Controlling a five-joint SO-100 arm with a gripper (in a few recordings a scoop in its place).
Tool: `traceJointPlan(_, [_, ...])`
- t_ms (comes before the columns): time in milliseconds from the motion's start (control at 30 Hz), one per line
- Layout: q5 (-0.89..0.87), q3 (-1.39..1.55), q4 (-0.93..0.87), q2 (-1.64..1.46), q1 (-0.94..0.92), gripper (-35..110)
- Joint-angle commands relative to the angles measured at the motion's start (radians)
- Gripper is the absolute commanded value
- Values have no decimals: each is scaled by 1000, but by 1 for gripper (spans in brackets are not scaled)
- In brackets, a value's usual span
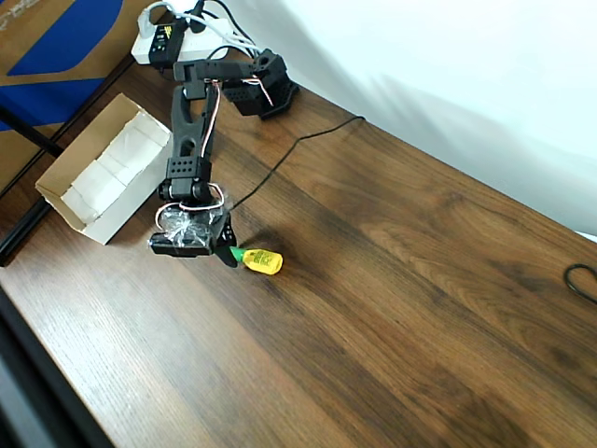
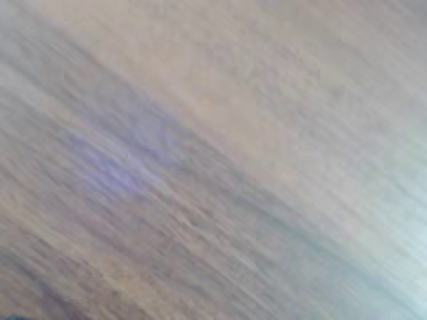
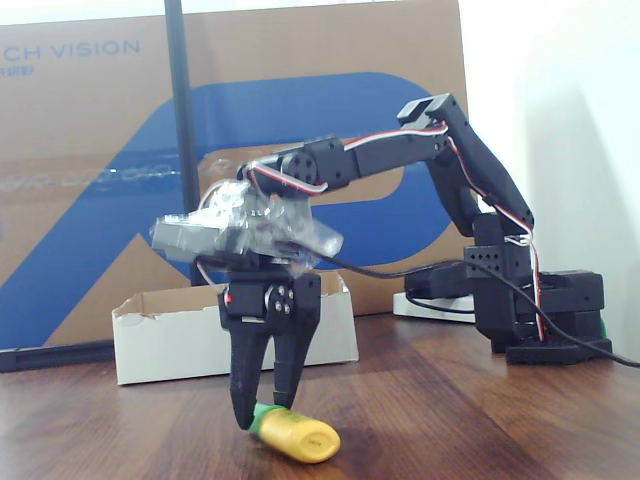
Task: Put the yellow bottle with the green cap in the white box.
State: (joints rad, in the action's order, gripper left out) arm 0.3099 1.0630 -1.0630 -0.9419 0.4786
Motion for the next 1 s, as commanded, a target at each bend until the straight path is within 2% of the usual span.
traceJointPlan(0, [2,5,-5,-26,-8,19])
traceJointPlan(100, [-5,5,-5,-26,-11,18])
traceJointPlan(300, [-9,6,-9,-29,-14,0])
traceJointPlan(600, [-11,-2,-11,-43,-11,0])
traceJointPlan(767, [-49,-31,-18,-66,-3,11])
traceJointPlan(967, [-135,-72,-11,-110,26,13])
